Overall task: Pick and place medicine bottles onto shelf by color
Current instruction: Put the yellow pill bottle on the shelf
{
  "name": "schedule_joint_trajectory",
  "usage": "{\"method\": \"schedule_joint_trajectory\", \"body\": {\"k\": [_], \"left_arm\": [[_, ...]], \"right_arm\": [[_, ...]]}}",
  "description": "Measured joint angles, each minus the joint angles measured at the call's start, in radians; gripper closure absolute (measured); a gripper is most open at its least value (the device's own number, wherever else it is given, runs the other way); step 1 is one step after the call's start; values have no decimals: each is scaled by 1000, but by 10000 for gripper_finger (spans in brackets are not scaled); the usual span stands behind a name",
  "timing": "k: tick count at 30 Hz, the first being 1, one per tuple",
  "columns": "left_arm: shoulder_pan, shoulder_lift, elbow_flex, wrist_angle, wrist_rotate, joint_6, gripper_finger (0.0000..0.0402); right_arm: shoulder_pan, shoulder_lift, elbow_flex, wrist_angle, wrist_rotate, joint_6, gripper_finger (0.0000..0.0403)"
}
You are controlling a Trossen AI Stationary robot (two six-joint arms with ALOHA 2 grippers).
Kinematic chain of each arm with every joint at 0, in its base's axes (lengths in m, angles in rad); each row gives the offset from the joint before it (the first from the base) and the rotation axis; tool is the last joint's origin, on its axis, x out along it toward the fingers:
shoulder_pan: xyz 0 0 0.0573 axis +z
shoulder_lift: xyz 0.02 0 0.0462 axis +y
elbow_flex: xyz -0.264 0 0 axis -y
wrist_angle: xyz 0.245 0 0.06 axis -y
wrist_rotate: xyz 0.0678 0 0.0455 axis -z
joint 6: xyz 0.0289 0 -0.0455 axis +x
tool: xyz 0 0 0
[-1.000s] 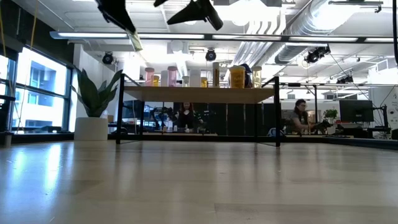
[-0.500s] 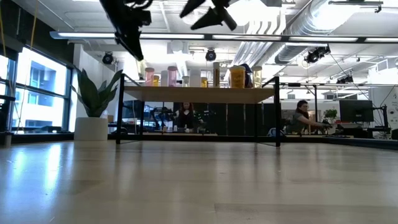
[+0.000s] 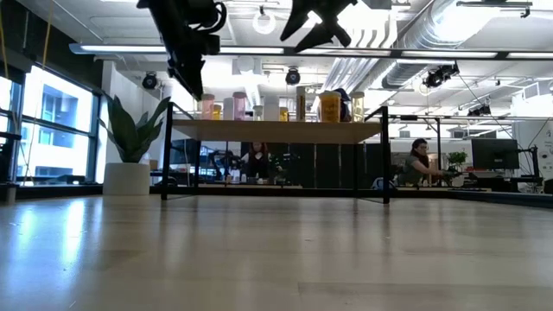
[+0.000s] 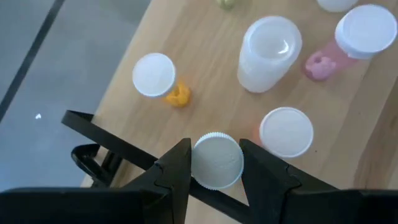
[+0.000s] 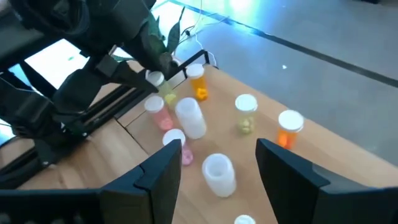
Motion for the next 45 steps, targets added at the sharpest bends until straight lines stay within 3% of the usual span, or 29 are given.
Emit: {"method": "schedule_joint_trajectory", "body": {"k": [17, 34, 45], "left_arm": [[0, 13, 0, -50, 33, -31, 288], [0, 13, 0, -37, 33, -10, 242], [0, 13, 0, -39, 25, -14, 237]], "right_arm": [[-46, 0, 0, -5, -47, -77, 206], [-50, 0, 0, -15, -47, -77, 206], [-50, 0, 0, -27, -47, -74, 206]]}}
